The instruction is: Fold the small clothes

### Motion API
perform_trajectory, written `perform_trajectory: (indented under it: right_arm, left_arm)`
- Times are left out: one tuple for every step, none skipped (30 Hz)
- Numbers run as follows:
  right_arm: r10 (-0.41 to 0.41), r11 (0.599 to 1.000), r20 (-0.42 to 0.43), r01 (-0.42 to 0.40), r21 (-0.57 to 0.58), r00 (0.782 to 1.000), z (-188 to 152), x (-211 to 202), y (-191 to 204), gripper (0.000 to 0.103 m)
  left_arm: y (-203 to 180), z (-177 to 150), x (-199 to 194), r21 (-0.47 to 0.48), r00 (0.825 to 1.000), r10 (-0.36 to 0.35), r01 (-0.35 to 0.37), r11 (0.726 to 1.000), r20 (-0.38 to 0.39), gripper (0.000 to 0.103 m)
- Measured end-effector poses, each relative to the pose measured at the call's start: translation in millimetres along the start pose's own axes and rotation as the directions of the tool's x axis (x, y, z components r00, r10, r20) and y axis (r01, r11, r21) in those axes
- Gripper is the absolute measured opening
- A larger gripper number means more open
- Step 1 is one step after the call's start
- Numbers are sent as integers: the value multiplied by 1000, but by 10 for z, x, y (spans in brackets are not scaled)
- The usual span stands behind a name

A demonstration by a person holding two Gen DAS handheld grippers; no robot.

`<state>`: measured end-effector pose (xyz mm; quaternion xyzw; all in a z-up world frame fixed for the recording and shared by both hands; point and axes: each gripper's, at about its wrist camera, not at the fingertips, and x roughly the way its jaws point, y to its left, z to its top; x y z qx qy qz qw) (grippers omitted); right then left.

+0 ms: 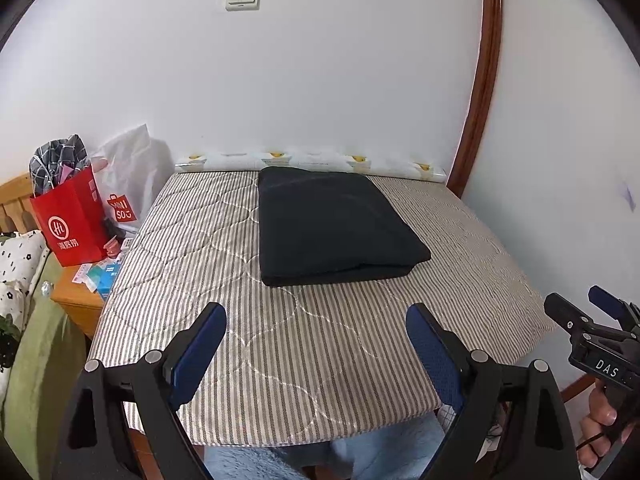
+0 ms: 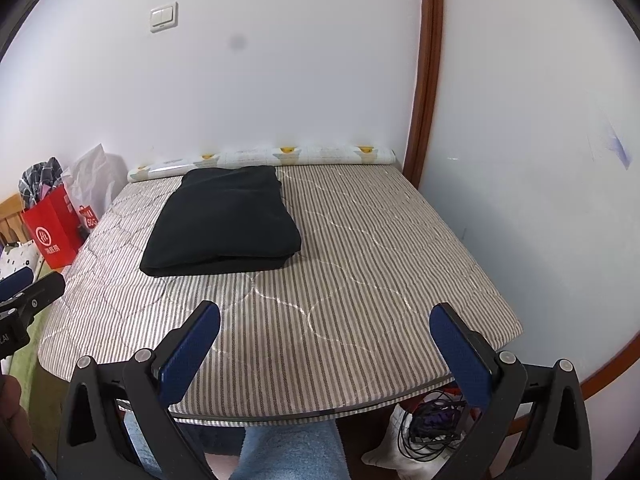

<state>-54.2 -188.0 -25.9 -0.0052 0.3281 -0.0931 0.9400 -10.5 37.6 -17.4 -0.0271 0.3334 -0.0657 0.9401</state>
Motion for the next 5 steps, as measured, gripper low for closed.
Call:
perform_trajectory:
  right_arm:
    - [0,1000,0,0,2,1000,9,1,15,103]
    - [0,1000,0,0,2,1000,17,7,24,103]
    - [0,1000,-1,0,-1,1000,26,17,35,103]
    - [0,1000,-4,0,-4,1000,34,31,50,103]
    - [-1,1000,-6,1,-7,1000,44,50,61,103]
  left_arm:
    - [10,10,3,-3,1000,3,-3,1000,2,91]
    - [21,17,8,-5,1000,4,-4,1000,3,91]
    - [33,27,20,-8,1000,6,-6,1000,3,91]
    - [49,37,37,-12,1000,9,-9,1000,2,91]
    - [71,49,62,-15,1000,10,-10,1000,-1,91]
